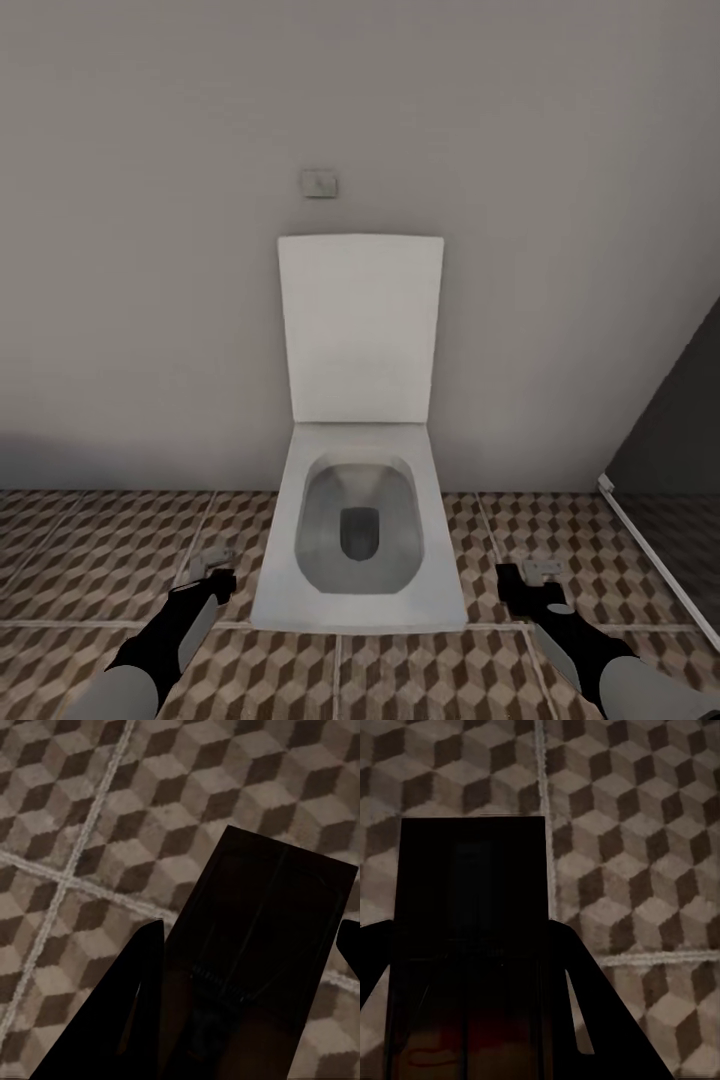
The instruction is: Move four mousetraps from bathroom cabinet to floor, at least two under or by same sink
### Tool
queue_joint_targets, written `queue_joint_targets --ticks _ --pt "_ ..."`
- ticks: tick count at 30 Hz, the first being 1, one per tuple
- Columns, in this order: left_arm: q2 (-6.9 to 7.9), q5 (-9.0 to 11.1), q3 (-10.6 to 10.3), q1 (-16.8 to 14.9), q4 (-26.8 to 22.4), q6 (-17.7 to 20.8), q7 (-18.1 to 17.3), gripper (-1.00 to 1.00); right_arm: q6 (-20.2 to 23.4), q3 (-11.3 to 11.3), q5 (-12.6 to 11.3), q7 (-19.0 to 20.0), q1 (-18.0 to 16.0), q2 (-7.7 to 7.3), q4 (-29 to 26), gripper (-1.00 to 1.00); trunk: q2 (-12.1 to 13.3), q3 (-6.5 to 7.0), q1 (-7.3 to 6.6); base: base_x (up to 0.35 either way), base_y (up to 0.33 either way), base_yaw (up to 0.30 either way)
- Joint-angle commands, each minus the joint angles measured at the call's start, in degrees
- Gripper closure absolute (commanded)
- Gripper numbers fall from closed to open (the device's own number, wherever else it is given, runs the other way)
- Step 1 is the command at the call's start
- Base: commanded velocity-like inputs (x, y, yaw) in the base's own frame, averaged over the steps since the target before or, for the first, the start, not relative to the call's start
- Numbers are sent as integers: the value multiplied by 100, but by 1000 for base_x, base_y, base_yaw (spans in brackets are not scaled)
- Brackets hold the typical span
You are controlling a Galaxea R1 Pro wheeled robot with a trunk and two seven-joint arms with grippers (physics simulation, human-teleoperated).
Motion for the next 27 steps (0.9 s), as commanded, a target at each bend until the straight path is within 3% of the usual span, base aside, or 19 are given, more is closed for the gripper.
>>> queue_joint_targets --ticks 1,12,24,27 --pt "1 53 -7 0 -12 24 29 100 -19 48 -73 -13 -3 -4 -3 100 -4 -28 1 0 0 0" --pt "-10 53 -7 0 -12 24 24 100 -30 61 -64 12 -3 -7 -1 100 -18 -272 29 0 0 0" --pt "34 53 -3 -1 -12 3 13 100 -30 65 -62 36 -3 -4 6 100 -18 -272 29 0 0 0" --pt "44 49 0 -1 -12 -122 18 100 -30 65 -63 26 -3 -6 6 100 -22 -338 37 0 0 0"
